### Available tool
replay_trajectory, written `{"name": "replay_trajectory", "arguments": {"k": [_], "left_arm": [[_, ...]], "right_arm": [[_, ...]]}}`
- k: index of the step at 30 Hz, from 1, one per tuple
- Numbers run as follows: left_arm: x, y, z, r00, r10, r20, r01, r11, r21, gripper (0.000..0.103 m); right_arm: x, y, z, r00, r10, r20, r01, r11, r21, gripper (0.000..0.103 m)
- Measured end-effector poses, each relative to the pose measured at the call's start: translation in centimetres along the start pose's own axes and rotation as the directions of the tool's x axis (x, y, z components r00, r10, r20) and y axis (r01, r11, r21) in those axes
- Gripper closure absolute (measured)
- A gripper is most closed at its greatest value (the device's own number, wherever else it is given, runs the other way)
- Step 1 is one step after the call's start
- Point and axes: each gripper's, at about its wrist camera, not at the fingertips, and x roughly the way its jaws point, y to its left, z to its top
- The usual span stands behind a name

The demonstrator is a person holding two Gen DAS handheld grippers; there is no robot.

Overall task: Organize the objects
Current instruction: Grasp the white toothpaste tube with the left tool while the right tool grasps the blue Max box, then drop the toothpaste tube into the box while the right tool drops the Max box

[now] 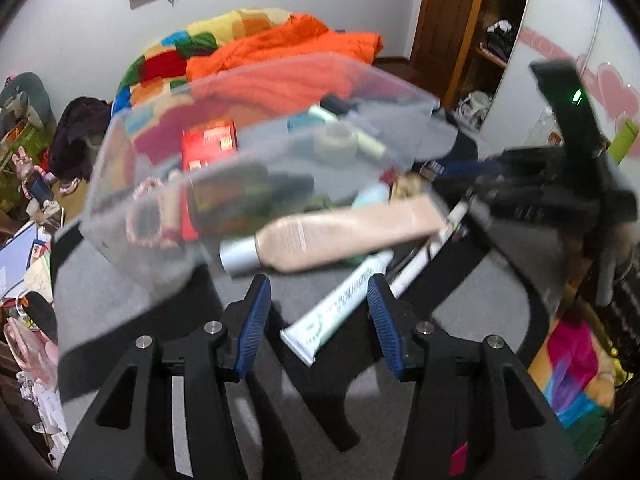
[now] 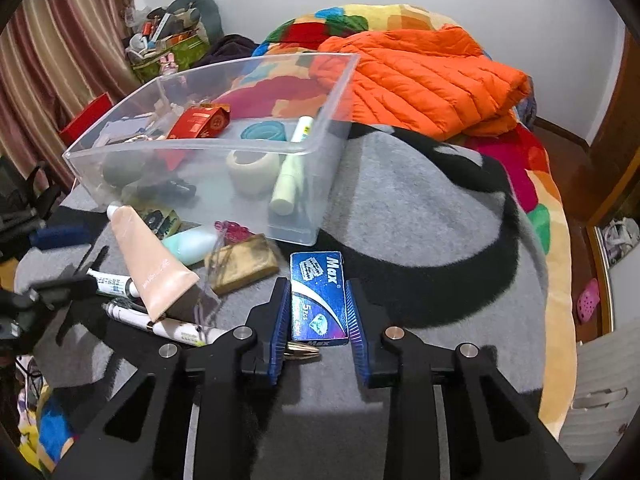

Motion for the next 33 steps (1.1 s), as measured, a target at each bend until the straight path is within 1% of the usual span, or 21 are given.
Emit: {"name": "replay_trajectory", "arguments": {"k": [3,7,11,13,18,21,23,27,28,30,33], "left_arm": [[0.4,0.1,-0.5,1.000,-0.012,-0.009,0.012,1.000,-0.005,0.053],[0.7,0.0,-0.2,0.999,-0.039,-0.009,0.039,0.999,-0.010,0.054],[1.2,-0.2,0.2,0.996,-0.085,-0.013,0.085,0.996,-0.013,0.069],[1.2,-0.4,0.2,0.994,-0.106,-0.011,0.105,0.994,-0.014,0.072],[0.7,-0.4,-0.6,0.995,-0.096,-0.009,0.096,0.995,-0.023,0.078],[0.0,-0.2,-1.6,0.997,-0.070,-0.008,0.070,0.997,-0.031,0.080],[-0.6,0.0,-2.3,0.999,-0.038,-0.009,0.037,0.999,-0.037,0.086],[-1.5,0.7,-3.5,1.000,0.008,-0.002,-0.009,0.997,-0.070,0.086],[-1.8,0.9,-3.8,1.000,0.029,0.004,-0.029,0.996,-0.081,0.086],[-2.1,1.1,-4.0,0.999,0.040,0.014,-0.038,0.995,-0.096,0.086],[-3.2,1.7,-4.2,0.998,0.046,0.049,-0.039,0.991,-0.127,0.086]], "right_arm": [[-0.5,-0.7,-0.5,1.000,-0.001,0.001,0.001,1.000,0.018,0.078],[-1.3,-1.3,-1.3,1.000,-0.004,0.004,0.004,0.999,0.036,0.078],[-2.3,-1.9,-1.9,1.000,0.000,0.018,-0.001,0.998,0.056,0.078],[-3.1,-2.0,-2.2,0.999,0.000,0.034,-0.003,0.998,0.065,0.078],[-4.8,-2.6,-2.5,0.997,0.004,0.071,-0.010,0.996,0.086,0.078],[-5.6,-2.8,-2.6,0.996,0.008,0.087,-0.016,0.996,0.091,0.078],[-5.9,-2.7,-2.7,0.995,0.013,0.094,-0.022,0.995,0.093,0.078],[-6.4,-2.2,-2.8,0.994,0.025,0.109,-0.036,0.995,0.093,0.078],[-6.5,-2.1,-2.8,0.993,0.029,0.113,-0.039,0.995,0.092,0.078],[-6.9,-1.7,-2.6,0.991,0.037,0.126,-0.048,0.995,0.087,0.078],[-7.5,-1.0,-2.1,0.988,0.047,0.147,-0.058,0.995,0.075,0.078]]}}
